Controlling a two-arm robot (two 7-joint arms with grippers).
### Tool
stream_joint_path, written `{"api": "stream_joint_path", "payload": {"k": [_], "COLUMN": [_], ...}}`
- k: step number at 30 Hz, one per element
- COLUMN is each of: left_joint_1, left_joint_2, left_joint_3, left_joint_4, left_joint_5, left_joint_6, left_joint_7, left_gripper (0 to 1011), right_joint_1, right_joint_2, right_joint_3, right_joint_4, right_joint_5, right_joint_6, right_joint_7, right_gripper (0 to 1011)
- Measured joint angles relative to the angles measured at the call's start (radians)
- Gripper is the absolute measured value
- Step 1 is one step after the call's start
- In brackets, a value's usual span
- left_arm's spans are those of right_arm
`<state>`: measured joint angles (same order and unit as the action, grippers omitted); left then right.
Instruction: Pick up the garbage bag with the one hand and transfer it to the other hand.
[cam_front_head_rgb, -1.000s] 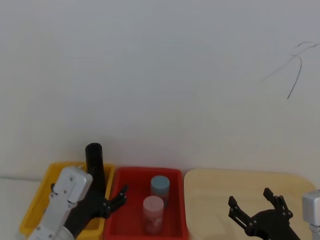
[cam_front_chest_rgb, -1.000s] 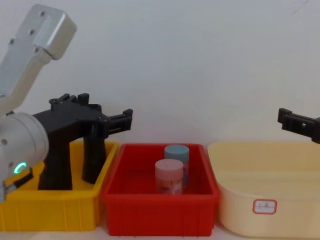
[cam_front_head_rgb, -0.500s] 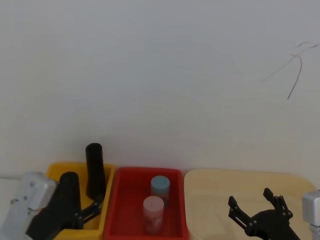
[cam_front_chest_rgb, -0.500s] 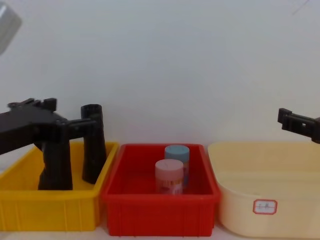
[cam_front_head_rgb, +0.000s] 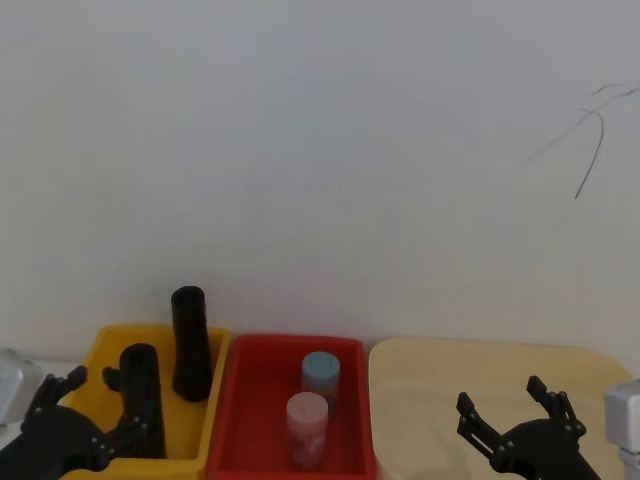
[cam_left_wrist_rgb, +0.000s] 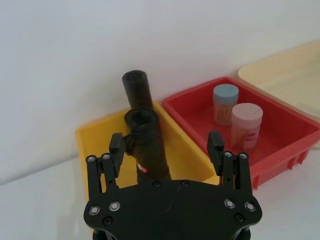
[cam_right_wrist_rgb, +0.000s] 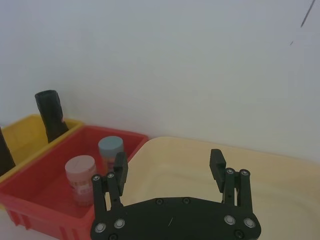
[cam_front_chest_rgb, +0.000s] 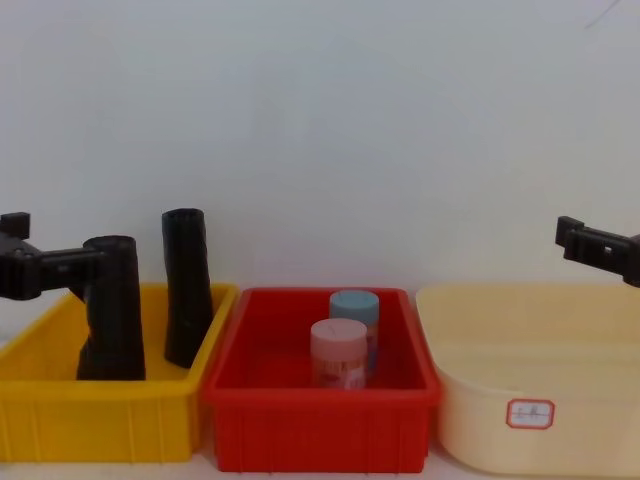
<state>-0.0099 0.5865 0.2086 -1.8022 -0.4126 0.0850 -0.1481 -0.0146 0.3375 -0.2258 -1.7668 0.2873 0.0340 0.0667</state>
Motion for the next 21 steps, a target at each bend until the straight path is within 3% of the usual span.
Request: {"api": "stream_joint_path", "payload": {"k": [8, 21], "left_joint_1": [-0.024, -0.129], "left_joint_2": [0.0, -0.046], "left_joint_3": [-0.008, 0.026], "left_joint_4": [0.017, 0.097], "left_joint_5": [-0.013, 0.001], "left_joint_6": [0.043, 0.13], "left_joint_7": [-0.006, 0.005], "left_gripper": [1000, 1000], "right_joint_1": [0.0, 0.0], "right_joint_2": [0.0, 0.0], "right_joint_3": [0.0, 0.0], "right_joint_4": [0.0, 0.0], "right_joint_5": [0.0, 0.0], "right_joint_6": [0.0, 0.0], "right_joint_7": [0.0, 0.0], "right_gripper": [1001, 1001]}}
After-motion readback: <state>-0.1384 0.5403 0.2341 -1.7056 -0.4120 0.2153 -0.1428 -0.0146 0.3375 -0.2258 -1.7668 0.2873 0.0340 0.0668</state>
